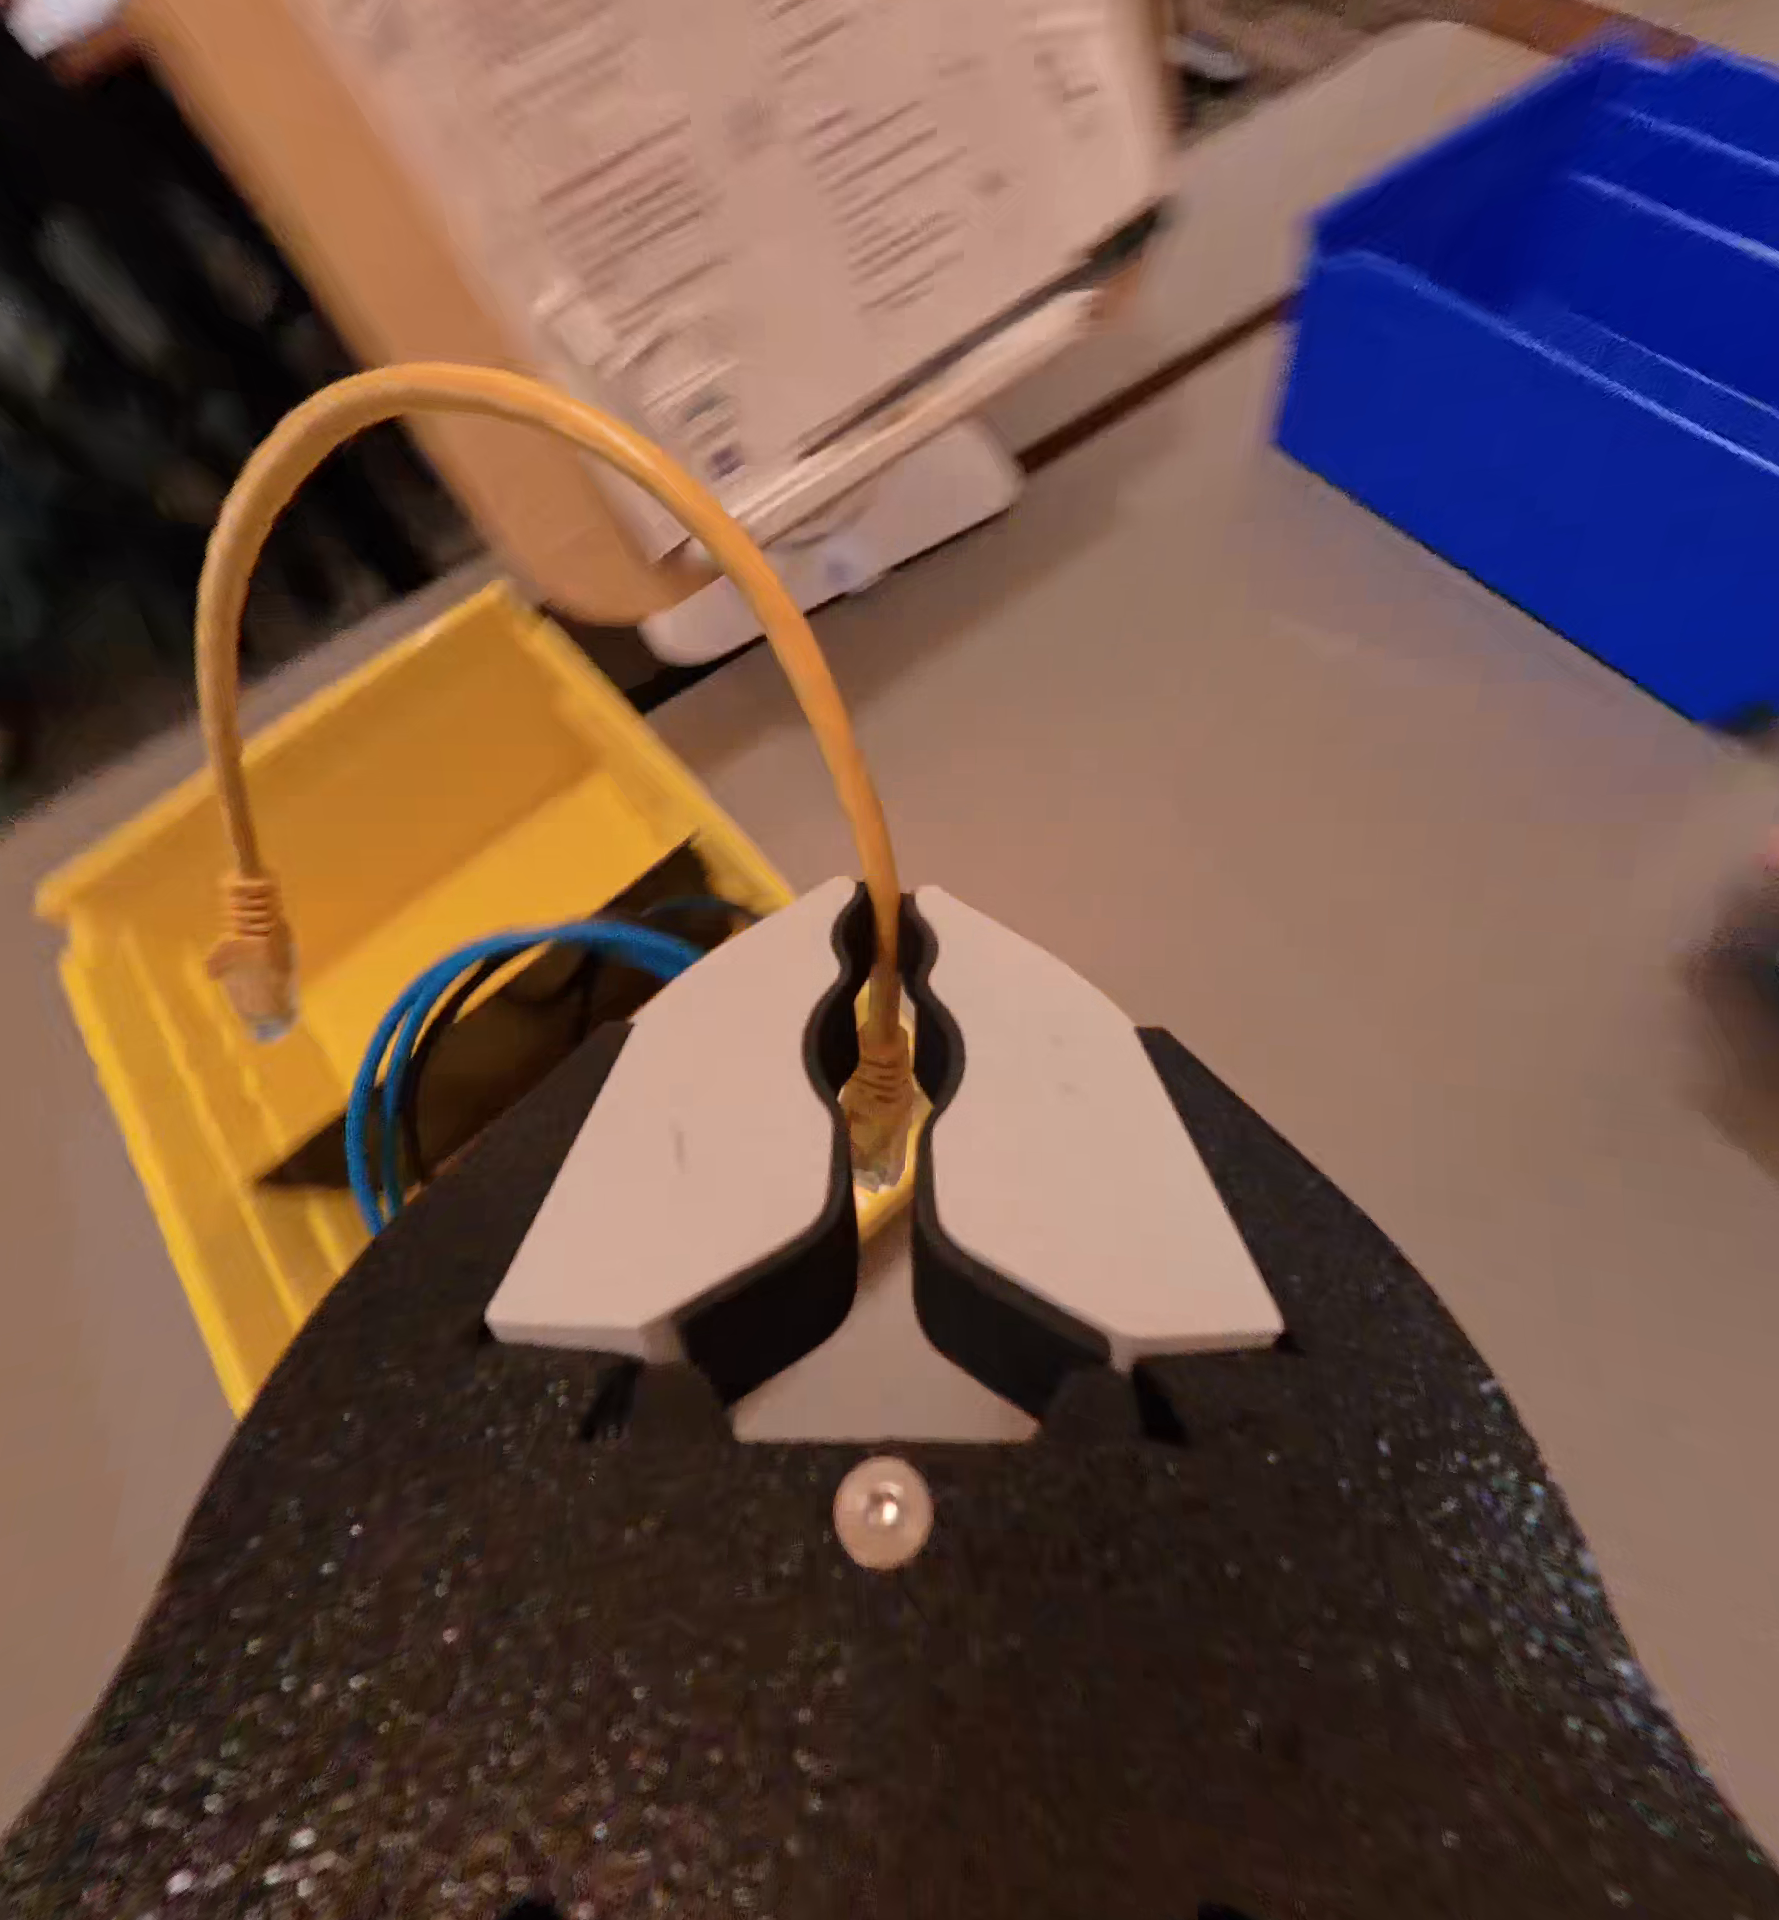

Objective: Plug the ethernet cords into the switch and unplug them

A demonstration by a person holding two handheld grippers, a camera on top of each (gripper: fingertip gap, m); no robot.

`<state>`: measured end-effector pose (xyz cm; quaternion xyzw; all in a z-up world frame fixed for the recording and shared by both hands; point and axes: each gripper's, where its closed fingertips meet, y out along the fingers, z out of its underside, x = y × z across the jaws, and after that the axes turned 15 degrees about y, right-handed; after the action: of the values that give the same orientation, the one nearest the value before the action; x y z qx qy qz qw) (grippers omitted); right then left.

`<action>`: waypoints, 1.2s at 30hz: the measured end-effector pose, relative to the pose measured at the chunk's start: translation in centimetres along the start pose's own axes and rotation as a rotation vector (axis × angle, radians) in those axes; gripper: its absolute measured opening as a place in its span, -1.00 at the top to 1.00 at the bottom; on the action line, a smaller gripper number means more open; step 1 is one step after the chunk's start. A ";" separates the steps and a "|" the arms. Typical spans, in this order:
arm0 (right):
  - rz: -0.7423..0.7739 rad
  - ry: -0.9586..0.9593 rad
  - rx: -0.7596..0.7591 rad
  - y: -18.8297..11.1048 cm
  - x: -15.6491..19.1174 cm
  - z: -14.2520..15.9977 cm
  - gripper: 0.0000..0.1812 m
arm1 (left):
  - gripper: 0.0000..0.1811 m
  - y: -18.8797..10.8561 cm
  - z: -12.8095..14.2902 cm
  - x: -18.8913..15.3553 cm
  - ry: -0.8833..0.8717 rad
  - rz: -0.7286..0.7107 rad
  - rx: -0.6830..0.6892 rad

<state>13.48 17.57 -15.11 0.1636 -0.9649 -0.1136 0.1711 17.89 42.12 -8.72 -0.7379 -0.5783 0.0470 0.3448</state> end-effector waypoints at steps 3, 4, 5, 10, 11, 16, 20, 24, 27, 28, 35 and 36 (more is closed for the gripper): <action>-0.127 0.031 -0.045 -0.8 1.2 -0.6 0.30 | 0.96 -1.5 -1.8 -6.5 0.353 0.170 -0.098; -0.160 0.051 -0.077 -1.3 1.5 -1.0 0.30 | 0.96 -1.7 -1.6 -8.8 0.466 0.233 -0.119; -0.193 0.077 -0.103 -1.6 1.7 -1.3 0.30 | 0.96 -1.7 -1.0 -11.1 0.583 0.298 -0.135; -0.255 0.113 -0.104 -2.0 2.4 -1.4 0.30 | 0.96 -0.2 5.1 -18.0 0.986 0.414 -0.110; -0.259 0.113 -0.105 -2.0 2.5 -1.4 0.30 | 0.96 0.1 6.4 -18.6 1.014 0.431 -0.079; -0.255 0.134 -0.121 -2.2 2.2 -1.6 0.30 | 0.96 0.4 10.4 -21.1 1.024 0.522 -0.058; -0.240 0.134 -0.129 -2.2 2.0 -1.7 0.30 | 0.96 -1.7 8.6 -22.9 0.820 0.616 -0.220; -0.231 0.129 -0.140 -2.4 1.8 -1.9 0.30 | 0.96 -6.0 3.3 -22.1 0.181 0.890 -0.526; -0.229 0.121 -0.134 -2.4 1.9 -1.8 0.30 | 0.96 -4.5 4.1 -18.7 -0.329 0.944 -0.454; -0.228 0.122 -0.133 -2.4 1.9 -1.8 0.30 | 0.96 -3.6 5.1 -18.0 -0.482 0.945 -0.392; -0.222 0.125 -0.128 -2.3 1.8 -1.7 0.30 | 0.96 -0.6 11.2 -17.3 -0.838 0.771 -0.189; -0.224 0.124 -0.126 -2.3 1.8 -1.7 0.30 | 0.95 -0.2 12.1 -17.4 -0.826 0.733 -0.148</action>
<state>13.10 14.57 -13.65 0.2661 -0.9190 -0.1821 0.2268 6.33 32.19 -23.51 -0.8332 -0.3725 0.4086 -0.0022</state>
